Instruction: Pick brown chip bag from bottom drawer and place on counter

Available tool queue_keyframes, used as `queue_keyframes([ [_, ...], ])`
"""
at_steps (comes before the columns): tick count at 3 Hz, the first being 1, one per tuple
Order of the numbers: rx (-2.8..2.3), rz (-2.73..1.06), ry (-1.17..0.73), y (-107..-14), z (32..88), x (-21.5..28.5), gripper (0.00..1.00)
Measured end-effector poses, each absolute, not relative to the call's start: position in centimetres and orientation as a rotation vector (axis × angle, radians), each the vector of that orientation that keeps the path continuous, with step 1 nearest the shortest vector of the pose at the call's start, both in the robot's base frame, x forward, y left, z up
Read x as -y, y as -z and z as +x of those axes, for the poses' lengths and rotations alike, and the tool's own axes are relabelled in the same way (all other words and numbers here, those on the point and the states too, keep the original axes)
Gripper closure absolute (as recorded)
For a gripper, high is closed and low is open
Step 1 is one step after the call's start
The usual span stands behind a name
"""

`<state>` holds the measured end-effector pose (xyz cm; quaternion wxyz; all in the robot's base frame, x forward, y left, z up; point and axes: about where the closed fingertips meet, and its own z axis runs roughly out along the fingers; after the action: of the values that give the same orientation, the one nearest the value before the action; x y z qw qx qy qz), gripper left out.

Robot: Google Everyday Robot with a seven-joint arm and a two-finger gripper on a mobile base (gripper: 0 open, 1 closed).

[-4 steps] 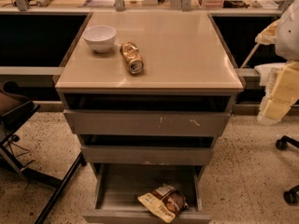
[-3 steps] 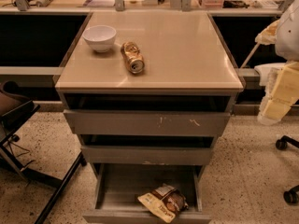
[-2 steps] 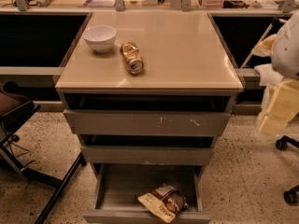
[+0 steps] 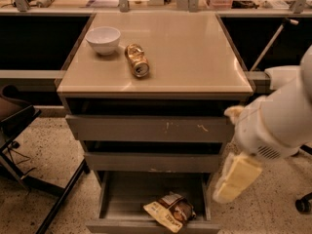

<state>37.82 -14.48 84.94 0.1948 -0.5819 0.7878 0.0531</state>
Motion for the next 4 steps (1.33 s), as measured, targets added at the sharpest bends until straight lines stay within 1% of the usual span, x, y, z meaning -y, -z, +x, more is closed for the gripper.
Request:
queue_keyframes([
  [1, -2.323, -1.599, -0.289, -73.1, 37.7, 11.7, 0.0],
  [2, -2.449, -1.654, -0.333, -60.0, 36.8, 11.0, 0.0],
  [3, -2.455, -1.728, -0.331, -55.4, 35.7, 9.6, 0.0],
  [4, -2.446, -1.677, -0.367, -54.5, 35.6, 9.3, 0.0],
])
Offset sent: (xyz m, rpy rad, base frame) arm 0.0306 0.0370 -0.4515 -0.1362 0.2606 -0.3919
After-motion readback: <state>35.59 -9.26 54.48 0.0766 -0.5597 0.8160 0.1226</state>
